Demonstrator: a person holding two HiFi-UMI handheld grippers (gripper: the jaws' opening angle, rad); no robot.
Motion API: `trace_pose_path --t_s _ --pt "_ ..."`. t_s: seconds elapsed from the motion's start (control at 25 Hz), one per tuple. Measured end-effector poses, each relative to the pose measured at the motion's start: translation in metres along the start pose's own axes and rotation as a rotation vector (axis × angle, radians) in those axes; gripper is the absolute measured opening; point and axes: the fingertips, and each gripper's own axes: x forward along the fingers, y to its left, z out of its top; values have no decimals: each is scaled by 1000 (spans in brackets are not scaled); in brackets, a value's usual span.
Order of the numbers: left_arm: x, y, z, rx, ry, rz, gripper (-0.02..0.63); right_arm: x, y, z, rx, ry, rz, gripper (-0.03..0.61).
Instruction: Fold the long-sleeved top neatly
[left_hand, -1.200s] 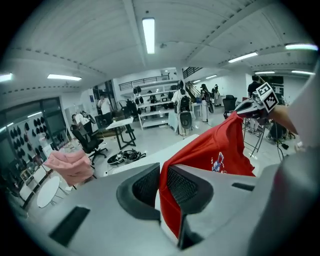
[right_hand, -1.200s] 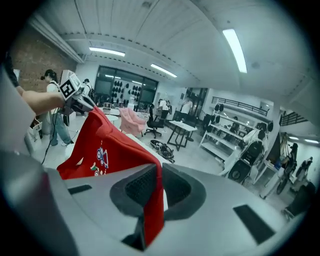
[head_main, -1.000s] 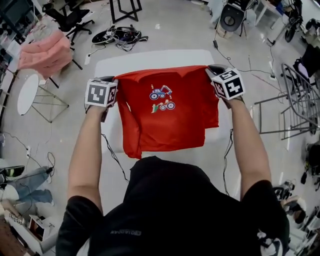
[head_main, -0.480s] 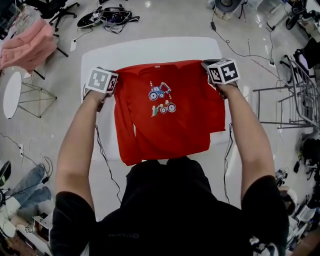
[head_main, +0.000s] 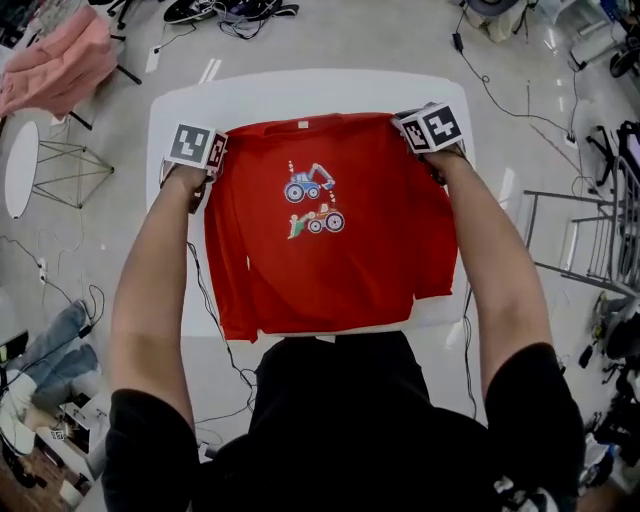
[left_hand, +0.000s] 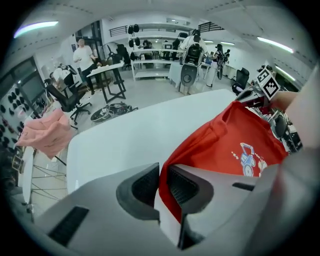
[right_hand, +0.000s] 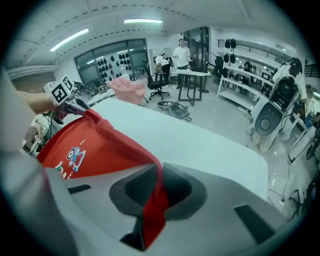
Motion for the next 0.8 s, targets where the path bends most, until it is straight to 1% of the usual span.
trace_pose_path --t_s 0.08,0.12,0.16,0.2,0.24,0.28,0.32,0.36,0.44,0.52,0.56,0.6,0.68,0.8 --pt "5 -7 -11 -17 8 -10 60 4 6 -15 20 -3 48 71" --pt "6 -10 -13 -26 6 -27 69 2 5 -17 39 -13 84 95" --pt "5 -10 -9 -40 -3 -50 79 -2 2 -14 75 -33 130 138" --pt "4 -7 -2 -61 -20 -79 105 -7 -5 -4 132 -65 182 153" --pt "2 0 9 -89 -43 -110 120 -14 -15 12 197 -107 229 155" --pt "-1 8 19 -122 -68 -137 129 -21 -26 28 246 -145 257 151" --pt "-4 16 27 -150 -90 -156 135 -27 -35 40 266 -166 264 137" --pt "-6 21 29 -169 -104 -163 135 -31 -40 44 258 -162 259 123" --pt "-8 22 22 -179 -108 -158 140 -33 -34 32 197 -94 243 135" --pt "-9 19 10 -182 -102 -151 146 -29 -22 11 125 -5 218 164" --pt "-9 18 6 -189 -100 -150 149 -25 -19 2 98 29 199 184" --pt "-9 16 2 -198 -98 -153 150 -23 -18 -4 85 51 181 187" --pt "-7 13 -2 -213 -91 -163 152 -20 -20 -13 97 68 166 177" --pt "-6 12 -9 -221 -75 -176 152 -15 -24 -19 138 72 158 119"
